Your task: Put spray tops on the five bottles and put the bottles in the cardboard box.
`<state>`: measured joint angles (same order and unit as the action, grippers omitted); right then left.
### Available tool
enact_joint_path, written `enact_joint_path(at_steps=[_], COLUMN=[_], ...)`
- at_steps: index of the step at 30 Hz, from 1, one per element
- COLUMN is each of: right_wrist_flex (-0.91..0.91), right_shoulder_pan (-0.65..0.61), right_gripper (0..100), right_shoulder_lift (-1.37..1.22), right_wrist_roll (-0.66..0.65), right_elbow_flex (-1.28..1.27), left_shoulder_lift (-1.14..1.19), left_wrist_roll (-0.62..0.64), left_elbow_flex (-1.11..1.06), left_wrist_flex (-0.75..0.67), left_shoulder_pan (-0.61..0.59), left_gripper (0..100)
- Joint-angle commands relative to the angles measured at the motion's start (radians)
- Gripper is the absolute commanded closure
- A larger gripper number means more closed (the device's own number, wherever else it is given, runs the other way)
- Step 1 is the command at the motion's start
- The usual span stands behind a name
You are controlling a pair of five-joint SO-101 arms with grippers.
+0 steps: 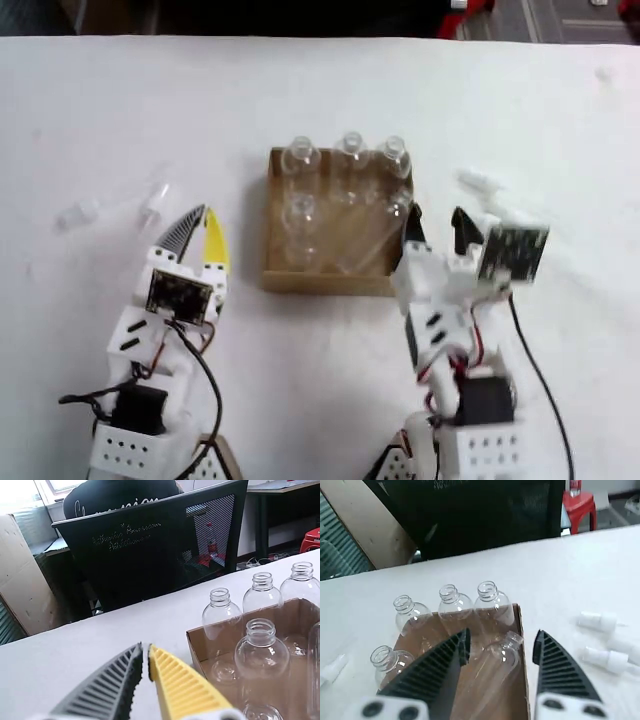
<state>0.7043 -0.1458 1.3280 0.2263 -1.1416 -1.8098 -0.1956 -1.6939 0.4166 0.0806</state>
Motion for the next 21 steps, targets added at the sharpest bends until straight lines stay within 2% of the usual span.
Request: enact_joint_path(at_steps=[1,4,8,13,21], right_wrist_flex=[0.077,0.119,0.127,0.087,-0.030], right_shoulder_pan=[0.001,0.002,0.012,0.054,0.044], right_gripper=[81.7,81.6,81.8,81.8,81.8], right_shoulder_lift=[-0.397,-0.634,-0.846,-0.931,-1.032], right_wrist_roll=[0.135,0.244,0.264,0.264,0.262], right_elbow_flex=[0.290,0.442,0.545,0.548,0.552], left_shoulder_lift=[-0.008,-0.008,-0.008,-0.010,-0.010], left_wrist_roll=[-0.006,-0.006,-0.006,-0.006,-0.006], left_elbow_flex=[0.002,0.002,0.002,0.002,0.002], left_wrist_flex=[0.002,0.002,0.002,0.002,0.002], left_shoulder_pan=[0.012,0.012,0.012,0.012,0.012], left_gripper=[97,97,97,97,97])
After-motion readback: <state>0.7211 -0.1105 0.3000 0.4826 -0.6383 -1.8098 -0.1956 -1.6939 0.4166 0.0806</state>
